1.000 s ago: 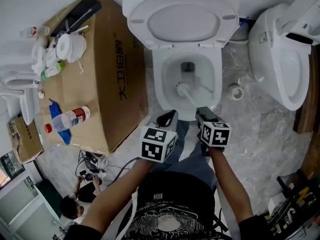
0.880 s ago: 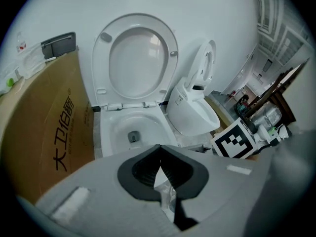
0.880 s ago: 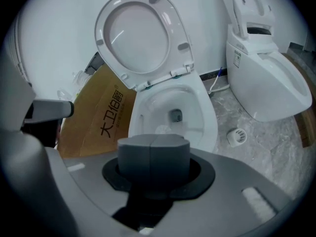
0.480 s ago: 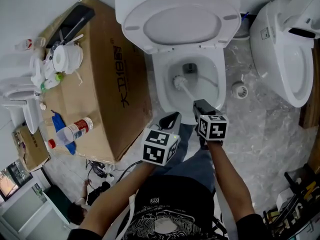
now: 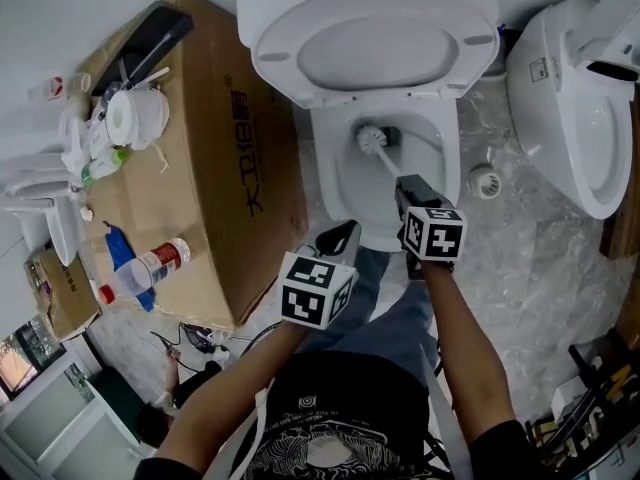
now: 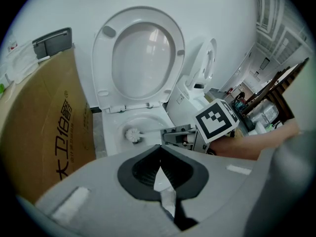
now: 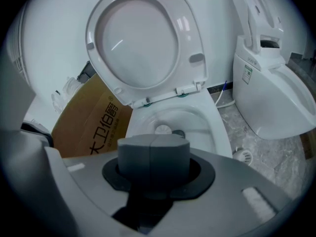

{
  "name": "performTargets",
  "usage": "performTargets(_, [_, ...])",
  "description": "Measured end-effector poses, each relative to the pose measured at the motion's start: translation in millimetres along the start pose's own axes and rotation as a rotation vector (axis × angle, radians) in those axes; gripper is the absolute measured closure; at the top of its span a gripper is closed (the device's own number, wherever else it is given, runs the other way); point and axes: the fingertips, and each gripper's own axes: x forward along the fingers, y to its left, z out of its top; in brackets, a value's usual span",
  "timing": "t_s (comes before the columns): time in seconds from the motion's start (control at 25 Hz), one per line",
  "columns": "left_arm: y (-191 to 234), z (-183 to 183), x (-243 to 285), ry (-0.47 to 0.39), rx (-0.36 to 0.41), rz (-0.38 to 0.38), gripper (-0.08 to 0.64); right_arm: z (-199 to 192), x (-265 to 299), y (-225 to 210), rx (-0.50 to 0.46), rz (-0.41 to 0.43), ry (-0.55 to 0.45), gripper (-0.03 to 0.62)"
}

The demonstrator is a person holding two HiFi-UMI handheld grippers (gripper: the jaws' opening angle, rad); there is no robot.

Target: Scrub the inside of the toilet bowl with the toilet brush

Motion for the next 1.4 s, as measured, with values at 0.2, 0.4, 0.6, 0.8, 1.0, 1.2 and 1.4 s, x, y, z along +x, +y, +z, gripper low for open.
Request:
performTargets(0.2, [-2, 1, 0, -0.006, 0.001, -0.003, 0.565, 10, -6, -20, 0.018, -0.034, -0.019, 0.44])
performTargets(0.4, [-11, -1, 3, -0.002, -0.003, -0.009, 0.566, 7, -20, -43, 0.024, -0.072, -0.019, 0.44])
performTargets(0.6, [-28, -3, 9, -0.005, -0.002, -0.021, 0.566, -5, -37, -66, 0.047, -0.099, -0.012, 0.44])
performTargets(0.8, [-41, -6, 12, -0.013, -0.013, -0.025, 0.566, -26, -51, -75, 0.05, -0.101, 0.014, 0.44])
performTargets(1.0, [-50, -11, 11, -0.015, -0.023, -0.021, 0.566, -48, -58, -71, 0.048, -0.087, 0.045, 0.44])
performTargets(1.2, [-52, -16, 10, -0.01, -0.03, -0.018, 0.566, -71, -58, -60, 0.04, -0.066, 0.084, 0.44])
performTargets(1.4, [-45, -17, 9, -0.004, -0.025, -0.016, 0.566, -86, -52, -46, 0.048, -0.038, 0.112, 0.44])
